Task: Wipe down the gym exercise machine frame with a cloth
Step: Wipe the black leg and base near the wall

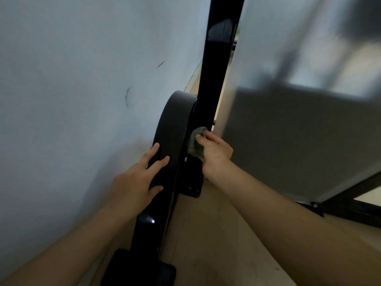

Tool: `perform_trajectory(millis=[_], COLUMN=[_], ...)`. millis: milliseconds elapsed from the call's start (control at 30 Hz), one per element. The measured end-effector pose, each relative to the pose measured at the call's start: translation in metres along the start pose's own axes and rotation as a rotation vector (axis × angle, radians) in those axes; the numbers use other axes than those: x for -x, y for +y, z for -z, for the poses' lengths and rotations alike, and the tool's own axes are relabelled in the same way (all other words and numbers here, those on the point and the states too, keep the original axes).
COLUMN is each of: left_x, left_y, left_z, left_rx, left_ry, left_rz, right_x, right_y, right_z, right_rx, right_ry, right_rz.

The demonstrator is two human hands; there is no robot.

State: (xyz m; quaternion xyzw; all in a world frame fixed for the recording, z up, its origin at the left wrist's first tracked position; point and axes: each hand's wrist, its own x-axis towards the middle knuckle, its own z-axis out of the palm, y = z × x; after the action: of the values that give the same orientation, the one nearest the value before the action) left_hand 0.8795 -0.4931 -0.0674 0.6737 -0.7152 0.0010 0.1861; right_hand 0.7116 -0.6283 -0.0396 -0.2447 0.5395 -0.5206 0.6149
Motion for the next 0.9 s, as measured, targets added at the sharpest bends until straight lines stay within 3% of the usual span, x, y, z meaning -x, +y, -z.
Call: perform_trajectory(millis=[433, 700, 800, 900], left_x=[0.003, 0.003, 0.003, 0.002], left_y=[-0.002, -0.003, -0.003, -0.004], left_z=[-0.003, -0.005, -0.005, -0.005], left_rx=[0.001, 0.03, 0.033, 0.04], left_ry=[0.029, 0.019, 0.017, 0.022], left_rz=[-0.032, -0.029, -0.032, -0.031], right_x=[-0.038, -0.061, -0.057, -0.056], right_y=[0.083, 0.099, 0.1, 0.092], right_z=[0.052, 0.082, 0.078, 0.071], right_rx=[0.199, 0.162, 0.338, 0.671], right_ry=[-0.044, -0.234, -0.31, -0.463], right_rz=[-0.143, -0.366, -0.243, 0.131])
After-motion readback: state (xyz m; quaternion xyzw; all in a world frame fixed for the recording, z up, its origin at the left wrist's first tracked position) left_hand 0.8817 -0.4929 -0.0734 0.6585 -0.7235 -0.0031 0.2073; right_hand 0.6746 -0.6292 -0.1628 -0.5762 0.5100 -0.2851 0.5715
